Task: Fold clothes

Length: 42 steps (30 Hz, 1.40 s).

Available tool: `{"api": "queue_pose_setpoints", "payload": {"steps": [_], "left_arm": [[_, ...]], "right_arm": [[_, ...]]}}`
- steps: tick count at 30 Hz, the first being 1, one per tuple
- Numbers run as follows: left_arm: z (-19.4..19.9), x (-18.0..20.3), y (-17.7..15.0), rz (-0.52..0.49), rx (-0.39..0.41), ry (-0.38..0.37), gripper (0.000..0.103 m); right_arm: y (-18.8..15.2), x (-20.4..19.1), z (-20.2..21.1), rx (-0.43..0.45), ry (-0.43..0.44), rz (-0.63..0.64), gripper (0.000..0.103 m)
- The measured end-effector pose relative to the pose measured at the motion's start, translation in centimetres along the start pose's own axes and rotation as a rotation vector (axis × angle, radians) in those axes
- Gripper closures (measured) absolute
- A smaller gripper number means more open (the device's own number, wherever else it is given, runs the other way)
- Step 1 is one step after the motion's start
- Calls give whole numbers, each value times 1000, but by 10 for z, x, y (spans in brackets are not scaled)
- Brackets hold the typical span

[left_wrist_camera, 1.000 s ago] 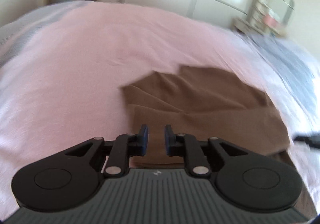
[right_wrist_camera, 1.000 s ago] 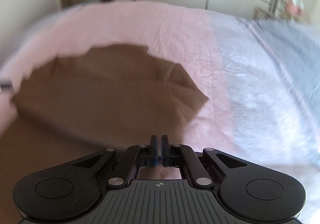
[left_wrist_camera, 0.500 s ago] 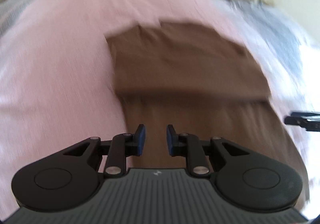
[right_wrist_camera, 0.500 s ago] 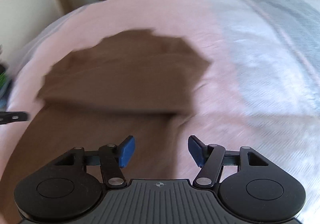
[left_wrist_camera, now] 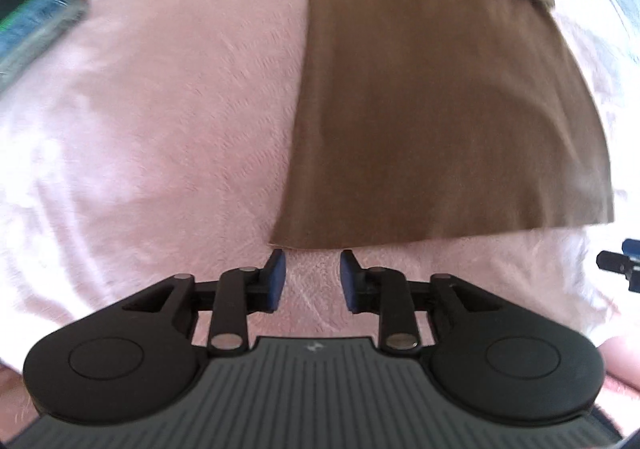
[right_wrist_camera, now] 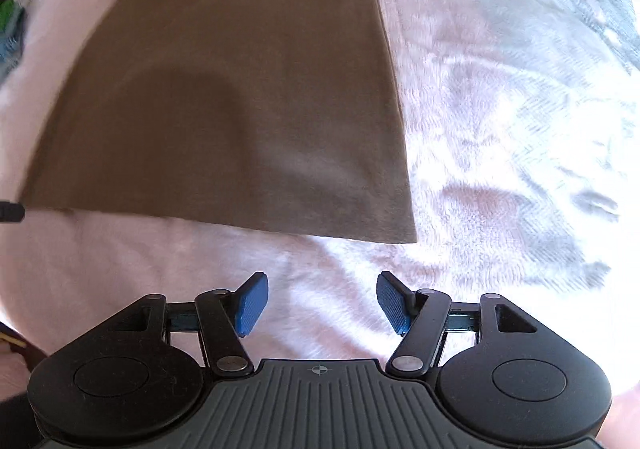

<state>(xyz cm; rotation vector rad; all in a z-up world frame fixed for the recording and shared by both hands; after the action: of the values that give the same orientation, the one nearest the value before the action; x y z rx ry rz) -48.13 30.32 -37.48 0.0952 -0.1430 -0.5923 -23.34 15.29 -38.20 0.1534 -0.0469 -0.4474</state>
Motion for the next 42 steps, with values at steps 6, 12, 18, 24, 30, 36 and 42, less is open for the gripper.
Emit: {"api": "queue_pose_setpoints", "payload": {"steps": [6,12,18,24,30,36,42], "left_arm": [[68,35,38,-36,155,16,53],[104,62,43,-20,230,32,52],[127,88,24,-5,270,55,49],[148,109,6,5,314,67,48],[164,119,-3,11,347,84,47],[171,122,-7,12,359,103,47],[178,126,-6,1,373,115,46]], "right_arm": [[49,-11,73,144,27,-15,7],[60,-9,118,210,21,31,7],[34,-3,138,231,24,62,7],[18,5,150,270,24,97,7],[13,7,162,302,33,123,7],[12,6,173,326,42,142,7],[13,6,183,348,47,148,7]]}}
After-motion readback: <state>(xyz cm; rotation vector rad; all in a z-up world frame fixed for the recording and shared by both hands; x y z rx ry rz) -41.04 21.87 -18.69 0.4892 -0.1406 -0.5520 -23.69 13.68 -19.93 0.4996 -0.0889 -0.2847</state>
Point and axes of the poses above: each gripper's, at about its wrist camera, not at the fingertips, and z roughly against the way its jaws point, x to its right, y to its top, the point moved 10 cm from there along -z, roughly the way its jaws point, and after that the axes turned 5 degrees about -y, right-handed, at the moved point
